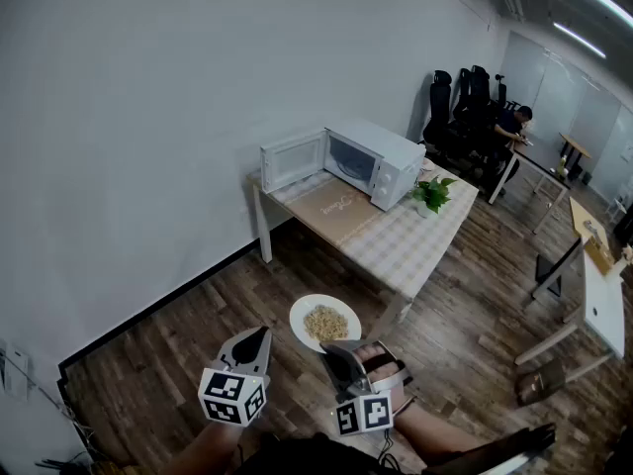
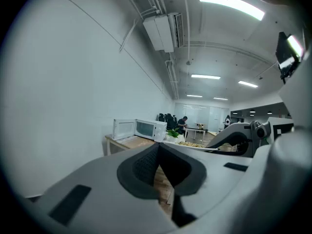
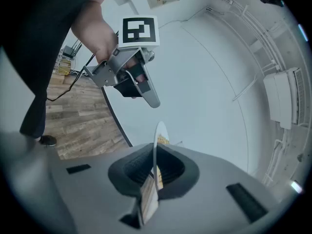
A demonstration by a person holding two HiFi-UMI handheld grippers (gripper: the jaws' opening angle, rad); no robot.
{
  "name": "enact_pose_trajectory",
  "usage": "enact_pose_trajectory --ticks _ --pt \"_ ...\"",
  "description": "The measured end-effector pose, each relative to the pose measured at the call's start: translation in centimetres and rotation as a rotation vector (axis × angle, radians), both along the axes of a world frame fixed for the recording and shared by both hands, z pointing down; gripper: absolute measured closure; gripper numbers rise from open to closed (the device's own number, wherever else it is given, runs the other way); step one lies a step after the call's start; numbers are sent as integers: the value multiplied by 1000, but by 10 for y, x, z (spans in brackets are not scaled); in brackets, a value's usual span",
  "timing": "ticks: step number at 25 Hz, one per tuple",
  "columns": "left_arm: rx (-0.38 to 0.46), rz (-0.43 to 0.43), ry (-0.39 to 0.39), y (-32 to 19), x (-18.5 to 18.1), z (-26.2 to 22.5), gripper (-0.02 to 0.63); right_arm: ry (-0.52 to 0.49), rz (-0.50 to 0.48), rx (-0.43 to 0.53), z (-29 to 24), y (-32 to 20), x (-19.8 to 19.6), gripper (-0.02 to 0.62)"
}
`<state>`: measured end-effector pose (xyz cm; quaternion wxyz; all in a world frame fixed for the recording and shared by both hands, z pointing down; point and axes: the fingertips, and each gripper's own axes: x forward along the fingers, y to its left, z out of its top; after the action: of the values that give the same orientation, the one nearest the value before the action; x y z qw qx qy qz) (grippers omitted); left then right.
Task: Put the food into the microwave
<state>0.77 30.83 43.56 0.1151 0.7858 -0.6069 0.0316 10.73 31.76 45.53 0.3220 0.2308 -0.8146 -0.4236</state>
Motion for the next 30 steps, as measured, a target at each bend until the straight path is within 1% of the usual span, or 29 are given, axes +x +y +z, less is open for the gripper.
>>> enact_pose_trajectory --ticks 5,11,16,22,30 --pt "-1 3 5 1 8 3 597 7 -8 20 -1 -1 6 575" --pt "0 6 6 2 6 1 597 10 -9 31 -1 -1 3 575" --pt "0 2 10 4 3 3 597 -2 -25 67 -4 2 1 575" --pt "0 12 20 8 1 6 597 -1 -33 74 -3 5 -6 575" --pt "9 13 45 14 -30 7 597 21 -23 77 -4 9 -32 575"
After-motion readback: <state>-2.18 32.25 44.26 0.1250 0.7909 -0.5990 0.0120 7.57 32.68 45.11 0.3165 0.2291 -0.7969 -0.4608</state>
